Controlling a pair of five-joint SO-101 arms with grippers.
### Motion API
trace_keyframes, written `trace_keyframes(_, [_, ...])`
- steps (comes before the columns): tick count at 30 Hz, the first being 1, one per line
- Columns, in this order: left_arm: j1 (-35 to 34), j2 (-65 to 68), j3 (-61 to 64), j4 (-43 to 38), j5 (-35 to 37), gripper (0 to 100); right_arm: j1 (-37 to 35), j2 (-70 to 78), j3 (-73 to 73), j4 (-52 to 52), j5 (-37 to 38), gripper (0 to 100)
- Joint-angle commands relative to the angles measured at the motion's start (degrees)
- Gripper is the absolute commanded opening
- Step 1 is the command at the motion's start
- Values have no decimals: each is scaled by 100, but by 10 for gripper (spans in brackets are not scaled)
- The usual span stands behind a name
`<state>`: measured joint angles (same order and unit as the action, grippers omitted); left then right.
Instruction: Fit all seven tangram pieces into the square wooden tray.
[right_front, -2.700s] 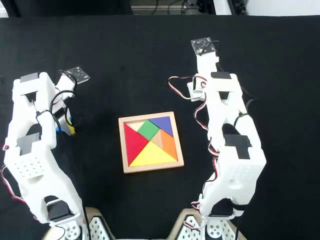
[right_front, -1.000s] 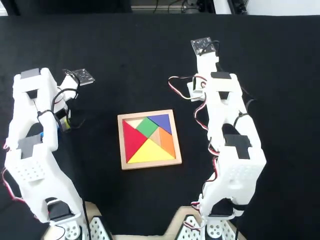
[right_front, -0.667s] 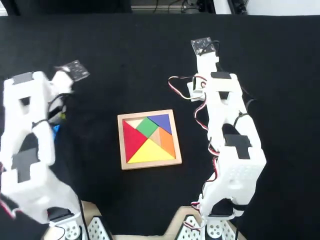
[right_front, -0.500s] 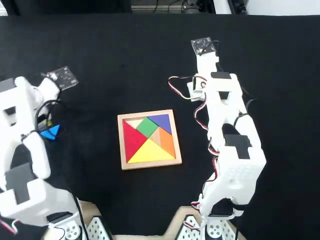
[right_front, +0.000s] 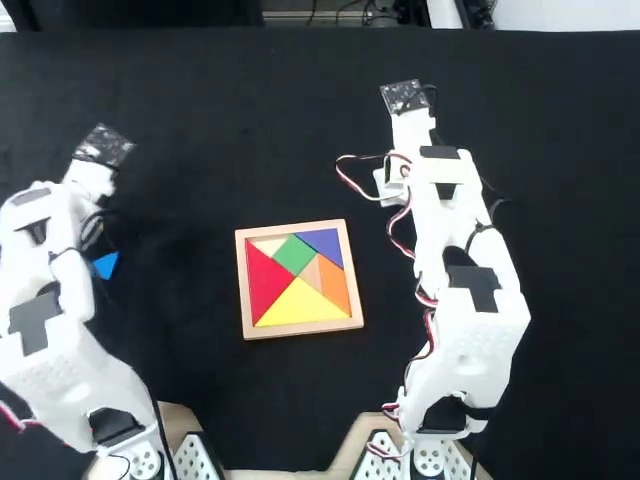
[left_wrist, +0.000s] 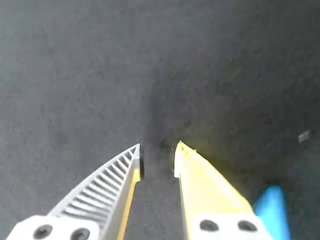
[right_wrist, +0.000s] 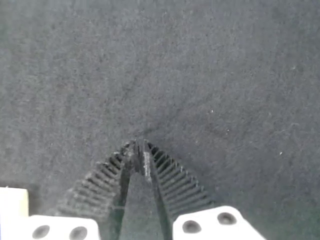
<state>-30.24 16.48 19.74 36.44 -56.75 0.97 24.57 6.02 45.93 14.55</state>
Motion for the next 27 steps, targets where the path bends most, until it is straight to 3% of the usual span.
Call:
trace_keyframes(1, [409,26,-321,378,202,127,-35,-48,-303,0,70,11])
trace_keyframes(6, [426,88,-259,914,-378,127,-35,-48,-303,0,70,11])
trace_keyframes(15, [154,-440,901,976,-1451,124,-26,-57,-303,35,70,11])
trace_keyframes(21, [497,-1670,980,633,-158,127,-26,-189,-303,211,70,11])
trace_keyframes(27, [1130,-2602,1560,738,18,127,-18,-382,-207,281,70,11])
